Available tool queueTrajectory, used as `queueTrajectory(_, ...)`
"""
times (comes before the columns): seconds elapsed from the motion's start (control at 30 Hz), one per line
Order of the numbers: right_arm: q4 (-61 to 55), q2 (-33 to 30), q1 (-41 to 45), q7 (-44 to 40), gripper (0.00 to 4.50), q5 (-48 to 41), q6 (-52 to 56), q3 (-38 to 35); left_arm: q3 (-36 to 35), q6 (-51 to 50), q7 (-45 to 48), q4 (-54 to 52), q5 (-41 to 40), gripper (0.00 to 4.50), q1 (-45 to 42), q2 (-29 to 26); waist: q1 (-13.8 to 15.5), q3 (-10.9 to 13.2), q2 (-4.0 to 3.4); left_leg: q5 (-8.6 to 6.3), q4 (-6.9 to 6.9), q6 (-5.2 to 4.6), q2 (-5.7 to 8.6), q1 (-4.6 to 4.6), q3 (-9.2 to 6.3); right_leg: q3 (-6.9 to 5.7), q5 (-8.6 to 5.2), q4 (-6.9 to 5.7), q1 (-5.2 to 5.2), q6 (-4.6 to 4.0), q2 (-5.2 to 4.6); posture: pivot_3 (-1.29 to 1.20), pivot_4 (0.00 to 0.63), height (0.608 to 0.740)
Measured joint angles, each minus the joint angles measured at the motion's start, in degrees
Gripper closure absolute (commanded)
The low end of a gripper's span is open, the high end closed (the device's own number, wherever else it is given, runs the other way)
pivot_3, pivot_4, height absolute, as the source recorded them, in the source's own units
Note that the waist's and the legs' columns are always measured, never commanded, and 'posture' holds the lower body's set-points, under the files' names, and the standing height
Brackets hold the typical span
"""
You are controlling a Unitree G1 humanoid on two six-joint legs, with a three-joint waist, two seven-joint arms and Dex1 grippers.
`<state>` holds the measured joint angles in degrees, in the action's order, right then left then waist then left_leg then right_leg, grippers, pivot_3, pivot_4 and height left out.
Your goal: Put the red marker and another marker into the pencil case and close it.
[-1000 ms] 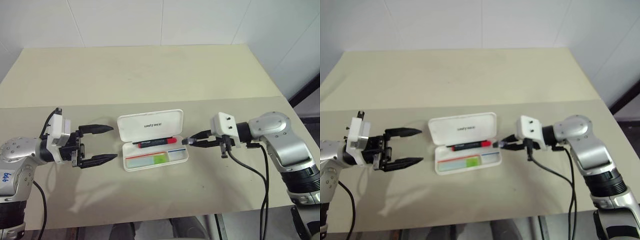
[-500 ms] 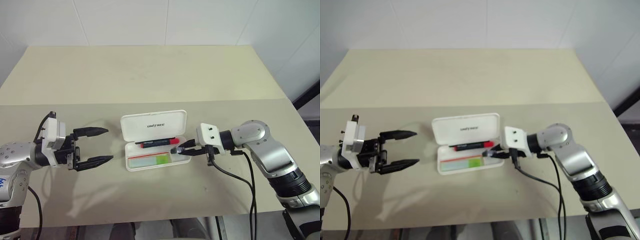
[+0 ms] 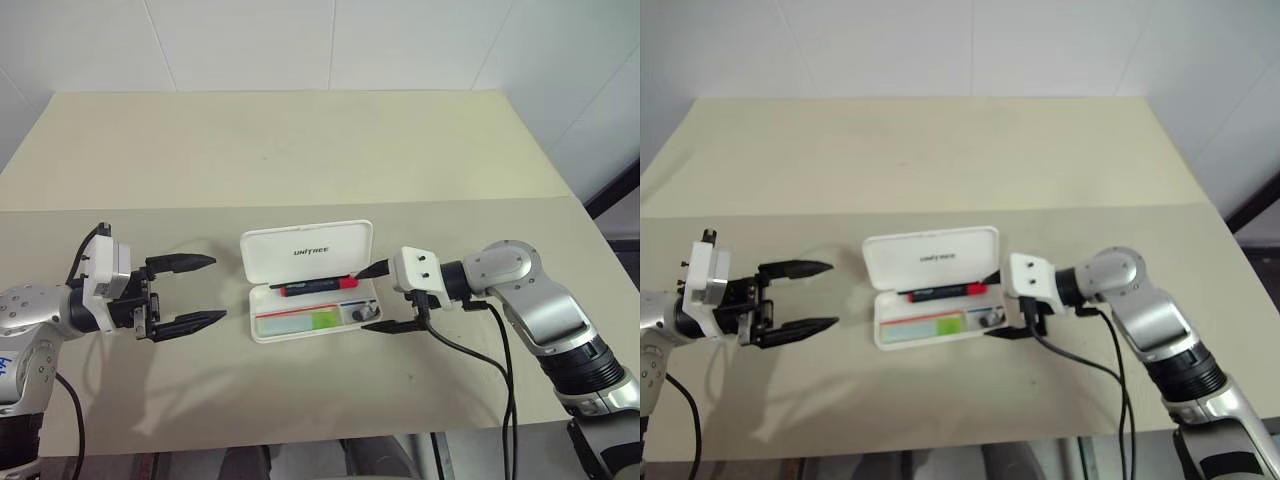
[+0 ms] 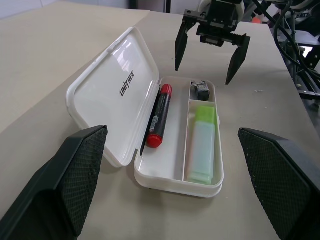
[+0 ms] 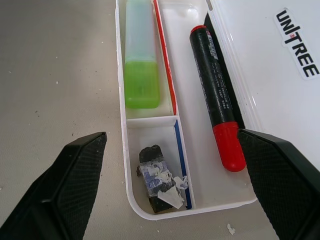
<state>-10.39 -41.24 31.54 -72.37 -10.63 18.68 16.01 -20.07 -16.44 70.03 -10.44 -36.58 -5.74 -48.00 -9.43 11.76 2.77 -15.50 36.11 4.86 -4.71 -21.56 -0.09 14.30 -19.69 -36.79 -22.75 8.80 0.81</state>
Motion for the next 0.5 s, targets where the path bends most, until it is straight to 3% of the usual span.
queueTrajectory(0.2, -1.2, 0.2, -1.1, 0.7, 0.04, -2.5, 0.4, -2.0, 0.7, 1.5, -1.4, 0.2, 0.5, 0.0, -1.9, 1.7, 0.1, 0.0, 0.01, -0.01, 0.0, 0.0, 0.0, -0.01, 0.0, 0.0, 0.0, 0.02, 0.01, 0.01, 0.0, 0.0, 0.15, 0.74)
queueTrajectory(0.5, -3.7, 2.6, -9.1, 2.4, 0.04, -15.9, 1.4, -14.6, 4.3, 2.6, -4.7, 4.7, 3.1, 0.0, -8.2, 3.1, 0.9, 0.0, 0.04, -0.05, 0.02, -0.02, 0.01, -0.05, -0.01, -0.03, 0.0, 0.11, 0.03, 0.04, 0.0, 0.0, 0.15, 0.74)
